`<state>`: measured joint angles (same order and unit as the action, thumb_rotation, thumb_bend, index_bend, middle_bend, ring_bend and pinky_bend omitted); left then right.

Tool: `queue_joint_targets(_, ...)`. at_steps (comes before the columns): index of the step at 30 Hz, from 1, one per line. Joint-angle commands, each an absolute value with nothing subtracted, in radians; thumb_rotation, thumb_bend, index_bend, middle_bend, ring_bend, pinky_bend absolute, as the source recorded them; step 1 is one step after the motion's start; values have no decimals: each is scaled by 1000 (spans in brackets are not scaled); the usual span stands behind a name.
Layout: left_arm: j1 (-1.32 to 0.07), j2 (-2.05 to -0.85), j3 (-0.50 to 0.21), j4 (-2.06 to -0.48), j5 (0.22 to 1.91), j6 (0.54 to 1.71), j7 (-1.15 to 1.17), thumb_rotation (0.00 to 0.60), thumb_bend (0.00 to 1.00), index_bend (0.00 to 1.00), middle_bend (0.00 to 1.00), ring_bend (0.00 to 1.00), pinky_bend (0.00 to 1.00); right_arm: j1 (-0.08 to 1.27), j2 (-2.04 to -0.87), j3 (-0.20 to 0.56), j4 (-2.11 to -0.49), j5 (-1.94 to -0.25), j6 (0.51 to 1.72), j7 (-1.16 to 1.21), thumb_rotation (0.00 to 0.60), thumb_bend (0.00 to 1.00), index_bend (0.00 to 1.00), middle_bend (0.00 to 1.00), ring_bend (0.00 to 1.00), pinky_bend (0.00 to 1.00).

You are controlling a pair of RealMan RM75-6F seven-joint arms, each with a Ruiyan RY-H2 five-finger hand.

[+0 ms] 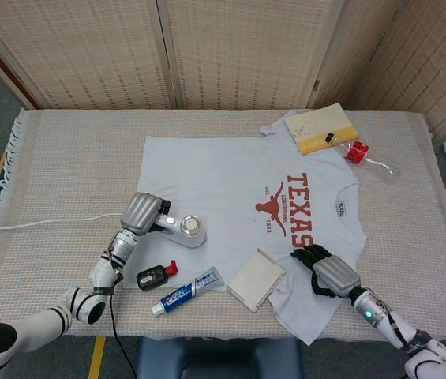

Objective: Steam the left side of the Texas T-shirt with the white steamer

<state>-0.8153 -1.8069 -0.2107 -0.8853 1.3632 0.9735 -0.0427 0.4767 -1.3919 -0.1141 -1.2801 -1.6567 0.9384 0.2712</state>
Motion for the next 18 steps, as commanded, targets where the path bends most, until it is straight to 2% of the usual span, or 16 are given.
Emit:
queue_joint_targets(1, -843, -1870, -223, -785, 1335, 938, -26, 600, 432, 961, 1000, 846, 637, 478, -1394, -117, -1277, -1656, 941, 273, 404, 1000, 0, 75, 0, 37)
queue_joint_targets(10, -865, -1954, -264, -539, 1271, 888, -53, 600, 432, 962, 1000, 846, 637, 481, -1395, -123, -1275, -1641, 941, 271, 404, 1000, 0, 75, 0, 37)
queue_joint_targets(16, -867, -1970, -288, -445, 1240, 865, -81, 600, 432, 962, 1000, 846, 637, 484, -1398, -124, -1276, -1634, 940, 270, 408, 1000, 0, 76, 0, 37)
queue_joint_targets(18, -860, -1974, -328, -379, 1190, 839, -90, 600, 430, 960, 1000, 846, 640, 487, -1400, -124, -1277, -1632, 938, 269, 405, 1000, 0, 75, 0, 37)
